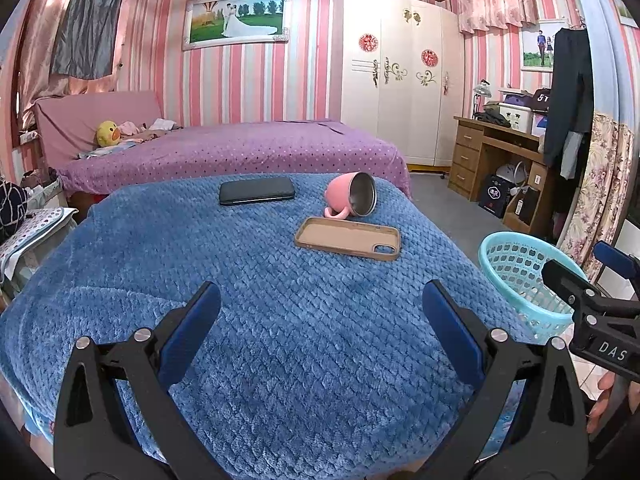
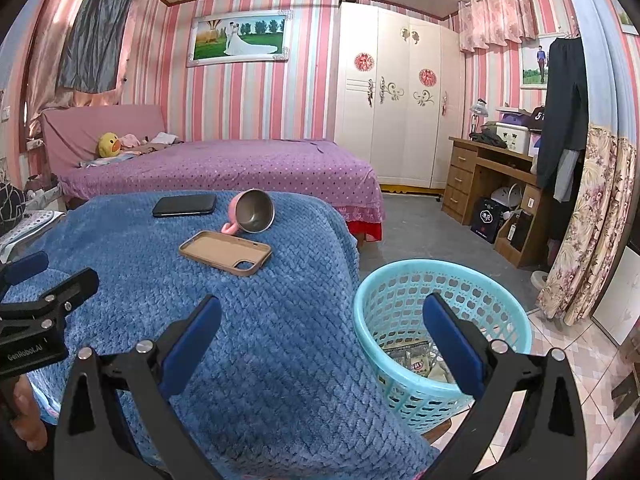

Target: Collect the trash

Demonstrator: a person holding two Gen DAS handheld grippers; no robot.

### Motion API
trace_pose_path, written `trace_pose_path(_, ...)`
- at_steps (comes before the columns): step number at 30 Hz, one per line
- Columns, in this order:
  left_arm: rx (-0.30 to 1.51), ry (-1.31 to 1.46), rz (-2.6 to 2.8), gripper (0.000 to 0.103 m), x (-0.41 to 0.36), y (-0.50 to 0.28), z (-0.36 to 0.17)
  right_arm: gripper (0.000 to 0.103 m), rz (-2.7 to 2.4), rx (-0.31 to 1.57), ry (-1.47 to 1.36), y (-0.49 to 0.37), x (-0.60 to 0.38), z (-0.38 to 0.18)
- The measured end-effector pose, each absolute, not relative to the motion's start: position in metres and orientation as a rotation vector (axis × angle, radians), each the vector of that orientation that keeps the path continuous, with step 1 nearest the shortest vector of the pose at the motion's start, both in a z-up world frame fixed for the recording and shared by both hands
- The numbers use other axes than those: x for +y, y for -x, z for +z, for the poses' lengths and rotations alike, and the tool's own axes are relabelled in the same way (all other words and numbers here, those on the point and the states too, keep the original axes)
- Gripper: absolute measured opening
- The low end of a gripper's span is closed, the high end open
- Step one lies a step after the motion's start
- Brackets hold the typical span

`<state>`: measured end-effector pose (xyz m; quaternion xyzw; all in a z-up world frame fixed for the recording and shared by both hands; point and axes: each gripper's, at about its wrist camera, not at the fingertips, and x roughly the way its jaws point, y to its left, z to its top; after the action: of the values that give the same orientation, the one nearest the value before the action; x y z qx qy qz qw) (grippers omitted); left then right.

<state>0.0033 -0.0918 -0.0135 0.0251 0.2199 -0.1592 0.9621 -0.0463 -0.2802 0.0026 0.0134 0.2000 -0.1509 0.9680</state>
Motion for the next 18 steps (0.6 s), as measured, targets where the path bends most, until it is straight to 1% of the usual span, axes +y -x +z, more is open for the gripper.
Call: trace_pose_path(18,0.439,-0.048,-0.316,0.098,-0.0919,-0.0037,-0.0131,0.098,-0.314,0.393,-0.03,0.0492,-0.2839,0.0073)
